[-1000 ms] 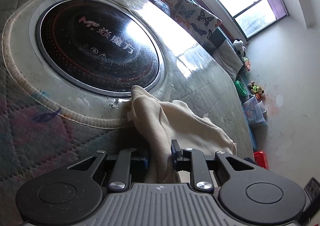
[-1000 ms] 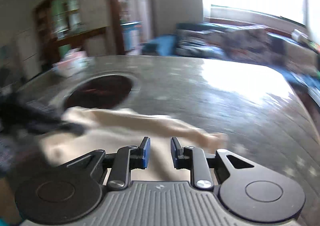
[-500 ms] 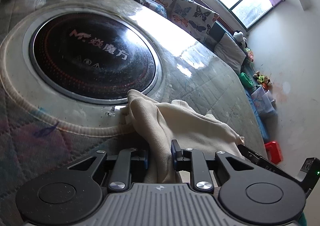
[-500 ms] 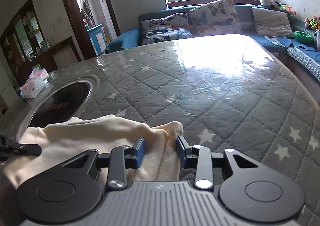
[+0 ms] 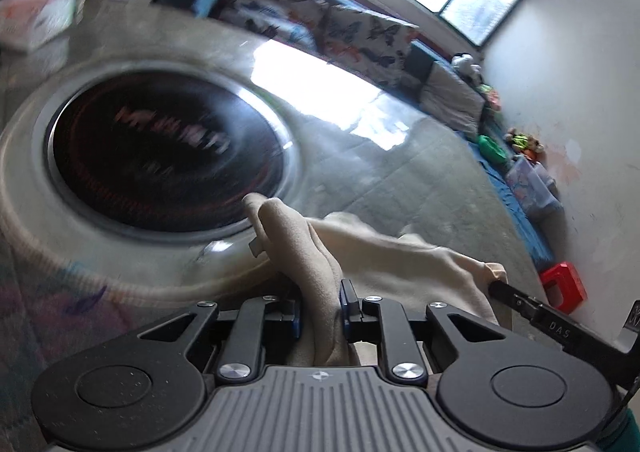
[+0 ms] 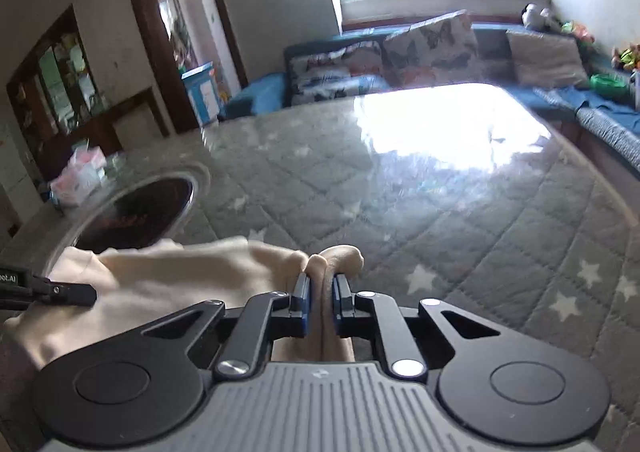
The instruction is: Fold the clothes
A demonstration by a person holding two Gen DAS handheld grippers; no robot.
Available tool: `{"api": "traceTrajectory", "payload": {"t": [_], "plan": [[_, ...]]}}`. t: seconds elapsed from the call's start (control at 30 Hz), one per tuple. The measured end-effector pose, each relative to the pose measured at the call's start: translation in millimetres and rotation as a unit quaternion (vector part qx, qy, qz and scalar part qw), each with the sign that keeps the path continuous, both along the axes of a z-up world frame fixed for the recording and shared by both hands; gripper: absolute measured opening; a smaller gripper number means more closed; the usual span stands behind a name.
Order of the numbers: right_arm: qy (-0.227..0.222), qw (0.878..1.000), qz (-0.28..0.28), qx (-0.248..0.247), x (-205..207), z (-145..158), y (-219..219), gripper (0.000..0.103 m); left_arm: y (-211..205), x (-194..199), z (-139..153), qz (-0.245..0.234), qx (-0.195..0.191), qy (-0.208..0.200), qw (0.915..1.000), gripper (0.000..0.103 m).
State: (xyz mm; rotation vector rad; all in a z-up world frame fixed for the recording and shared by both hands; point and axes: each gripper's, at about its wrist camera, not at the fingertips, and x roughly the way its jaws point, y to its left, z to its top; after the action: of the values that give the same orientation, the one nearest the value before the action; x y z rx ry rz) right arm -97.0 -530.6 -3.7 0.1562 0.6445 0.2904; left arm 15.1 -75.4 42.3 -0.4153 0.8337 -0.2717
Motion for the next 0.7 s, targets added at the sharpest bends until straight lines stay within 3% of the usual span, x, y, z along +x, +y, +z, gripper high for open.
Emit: {"api": "traceTrajectory", "payload": {"t": [0.33,0.53,0.7], "plan": [[-0.074,0.995,-0.057,-0.041,-35,53,-42,0.010,-85,16,37,-0.082,0.005,-0.056,0.9951,0.018],[-0.086,0.987,-0.122,-0.067,-47,67,-91,0.010,-143,26,36,-0.128,0.012,-0.060,0.9899,0.018],[-0.078,0.980,-0.160,-0.085,-48,62,-122,0.010,-182,33,29,-0.161,0.022,-0.061,0.9848,0.018]]}}
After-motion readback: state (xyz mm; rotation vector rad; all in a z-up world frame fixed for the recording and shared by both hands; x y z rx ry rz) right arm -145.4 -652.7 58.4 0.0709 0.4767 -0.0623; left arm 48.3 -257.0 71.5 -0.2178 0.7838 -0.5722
